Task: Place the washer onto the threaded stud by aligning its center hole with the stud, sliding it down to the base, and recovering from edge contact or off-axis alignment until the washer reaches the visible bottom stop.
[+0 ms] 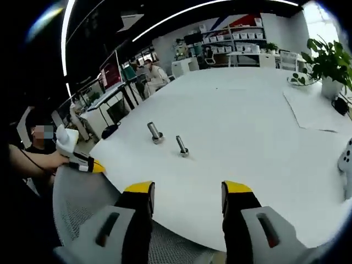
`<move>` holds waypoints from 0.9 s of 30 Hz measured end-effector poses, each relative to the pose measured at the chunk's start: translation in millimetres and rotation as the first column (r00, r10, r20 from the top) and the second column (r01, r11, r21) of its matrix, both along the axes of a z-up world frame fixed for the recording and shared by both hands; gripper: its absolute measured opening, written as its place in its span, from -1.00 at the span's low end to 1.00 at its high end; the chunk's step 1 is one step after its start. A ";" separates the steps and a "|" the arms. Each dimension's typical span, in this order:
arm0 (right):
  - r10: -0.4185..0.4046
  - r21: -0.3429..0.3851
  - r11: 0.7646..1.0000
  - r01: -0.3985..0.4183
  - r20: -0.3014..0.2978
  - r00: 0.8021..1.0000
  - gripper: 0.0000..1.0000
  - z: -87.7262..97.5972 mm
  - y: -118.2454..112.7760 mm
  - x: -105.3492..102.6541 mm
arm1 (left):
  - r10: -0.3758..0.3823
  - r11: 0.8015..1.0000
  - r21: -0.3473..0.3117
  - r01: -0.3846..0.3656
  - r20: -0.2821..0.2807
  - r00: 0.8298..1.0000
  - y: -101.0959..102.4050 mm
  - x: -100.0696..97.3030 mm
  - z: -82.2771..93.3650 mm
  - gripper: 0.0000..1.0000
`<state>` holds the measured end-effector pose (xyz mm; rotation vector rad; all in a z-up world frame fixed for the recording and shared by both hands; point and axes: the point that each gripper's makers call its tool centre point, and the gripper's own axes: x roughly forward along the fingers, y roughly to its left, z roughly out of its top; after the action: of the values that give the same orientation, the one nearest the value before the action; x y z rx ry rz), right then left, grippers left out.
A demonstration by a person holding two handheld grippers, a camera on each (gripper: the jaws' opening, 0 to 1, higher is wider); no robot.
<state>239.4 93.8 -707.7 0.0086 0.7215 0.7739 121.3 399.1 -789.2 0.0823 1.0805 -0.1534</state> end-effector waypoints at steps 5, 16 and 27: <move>-0.004 -0.020 1.000 0.004 0.013 1.000 0.06 -1.0 -0.9 -12.0 | -0.027 1.000 0.003 0.027 -0.014 1.000 -3.1 -2.0 -1.4 -1.00; 0.005 -0.089 0.996 -0.009 -0.051 0.999 0.04 -34.9 -1.2 -36.8 | -0.032 0.999 0.011 0.032 -0.024 0.999 -2.3 -2.5 -3.1 -1.00; -0.009 -0.126 0.992 0.001 -0.064 0.998 -0.03 -49.2 -2.0 -35.4 | -0.017 1.000 -0.017 0.016 -0.055 0.998 -5.9 -5.9 -6.9 -1.00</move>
<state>204.0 91.8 -756.9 -0.0794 0.8302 0.7252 115.4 393.2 -796.1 0.0725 1.1341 -0.1797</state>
